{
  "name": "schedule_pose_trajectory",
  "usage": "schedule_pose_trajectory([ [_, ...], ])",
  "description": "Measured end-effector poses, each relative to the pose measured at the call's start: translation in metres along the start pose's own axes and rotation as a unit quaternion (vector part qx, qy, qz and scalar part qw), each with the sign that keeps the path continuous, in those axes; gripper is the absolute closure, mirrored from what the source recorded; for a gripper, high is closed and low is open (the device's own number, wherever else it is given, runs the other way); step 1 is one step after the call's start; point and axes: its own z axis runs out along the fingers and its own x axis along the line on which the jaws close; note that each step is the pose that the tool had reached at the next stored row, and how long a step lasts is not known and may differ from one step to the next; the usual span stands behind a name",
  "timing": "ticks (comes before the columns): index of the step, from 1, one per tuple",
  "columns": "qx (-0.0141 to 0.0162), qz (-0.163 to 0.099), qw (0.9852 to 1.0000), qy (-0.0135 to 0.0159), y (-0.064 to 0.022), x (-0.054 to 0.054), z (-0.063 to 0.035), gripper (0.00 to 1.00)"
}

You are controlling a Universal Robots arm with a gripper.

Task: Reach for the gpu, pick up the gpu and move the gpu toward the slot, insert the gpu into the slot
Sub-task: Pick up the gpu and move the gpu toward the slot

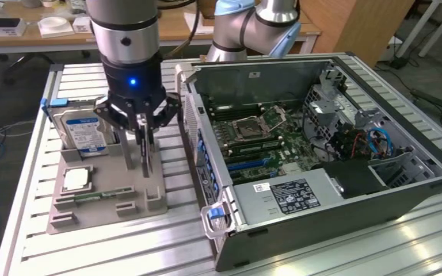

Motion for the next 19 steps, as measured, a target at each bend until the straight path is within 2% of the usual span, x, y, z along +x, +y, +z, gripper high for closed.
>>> schedule_pose_trajectory([
  [4, 0.0001, 0.000, 1.0000, 0.0000, 0.0003, 0.000, -0.0115, 0.74],
  [19, 0.0006, 0.000, 1.0000, -0.0001, 0.0016, 0.000, -0.0722, 0.74],
])
